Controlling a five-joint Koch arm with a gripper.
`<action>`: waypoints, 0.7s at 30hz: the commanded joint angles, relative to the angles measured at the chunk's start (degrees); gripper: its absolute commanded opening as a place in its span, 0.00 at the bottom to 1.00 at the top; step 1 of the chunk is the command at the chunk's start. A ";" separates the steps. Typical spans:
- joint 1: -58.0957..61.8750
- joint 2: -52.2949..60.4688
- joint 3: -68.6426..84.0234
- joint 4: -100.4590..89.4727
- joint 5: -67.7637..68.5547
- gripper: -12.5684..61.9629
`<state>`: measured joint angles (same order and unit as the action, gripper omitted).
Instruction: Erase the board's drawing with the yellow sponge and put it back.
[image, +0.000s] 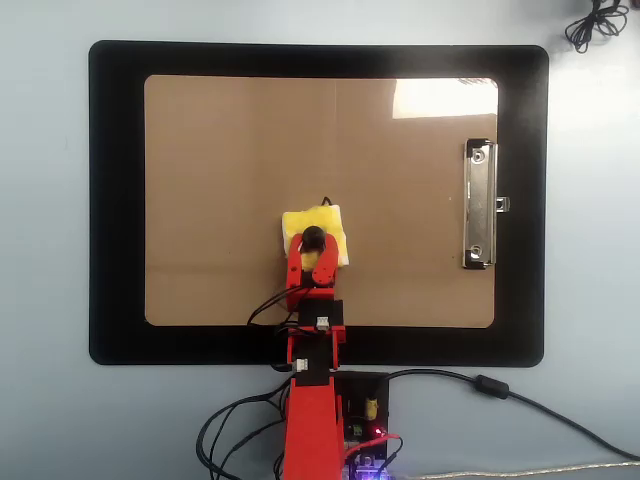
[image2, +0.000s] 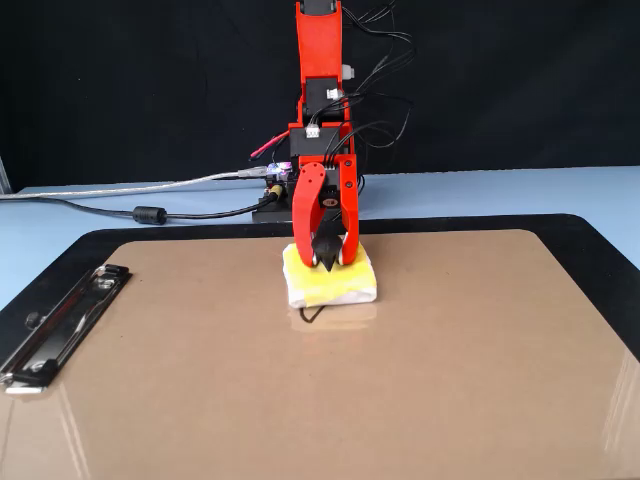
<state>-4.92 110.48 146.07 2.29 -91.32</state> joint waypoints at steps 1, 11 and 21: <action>0.62 -4.83 -1.41 -6.15 0.00 0.06; 6.86 -26.72 -14.50 -19.25 3.25 0.06; 6.06 6.86 16.61 -19.07 3.87 0.06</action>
<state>1.14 116.19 163.12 -15.73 -88.24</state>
